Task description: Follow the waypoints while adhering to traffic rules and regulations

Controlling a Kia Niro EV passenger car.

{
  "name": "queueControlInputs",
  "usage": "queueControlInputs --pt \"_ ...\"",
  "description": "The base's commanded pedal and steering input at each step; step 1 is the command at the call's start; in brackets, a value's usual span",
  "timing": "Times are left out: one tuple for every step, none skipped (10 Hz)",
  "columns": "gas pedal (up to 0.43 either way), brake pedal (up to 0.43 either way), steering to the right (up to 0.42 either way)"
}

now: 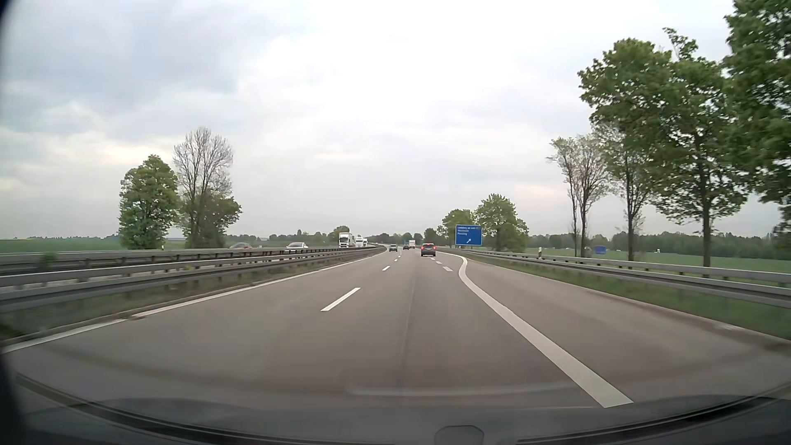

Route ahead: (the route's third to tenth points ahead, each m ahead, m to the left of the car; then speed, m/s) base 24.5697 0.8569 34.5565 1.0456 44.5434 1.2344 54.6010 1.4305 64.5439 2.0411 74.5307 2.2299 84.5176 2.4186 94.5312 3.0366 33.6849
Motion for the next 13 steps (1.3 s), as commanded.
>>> queueControlInputs --pt "0.22 0.0 -0.004" --pt "0.197 0.0 -0.004" --pt "0.197 0.0 -0.004" --pt "0.189 0.0 -0.004" --pt "0.189 0.0 -0.004" --pt "0.189 0.0 -0.004" --pt "0.189 0.0 -0.004" --pt "0.177 0.0 -0.004" --pt "0.177 0.0 -0.004" --pt "0.177 0.0 -0.004" --pt "0.177 0.0 -0.004" --pt "0.177 0.0 -0.004" --pt "0.177 0.0 -0.004"
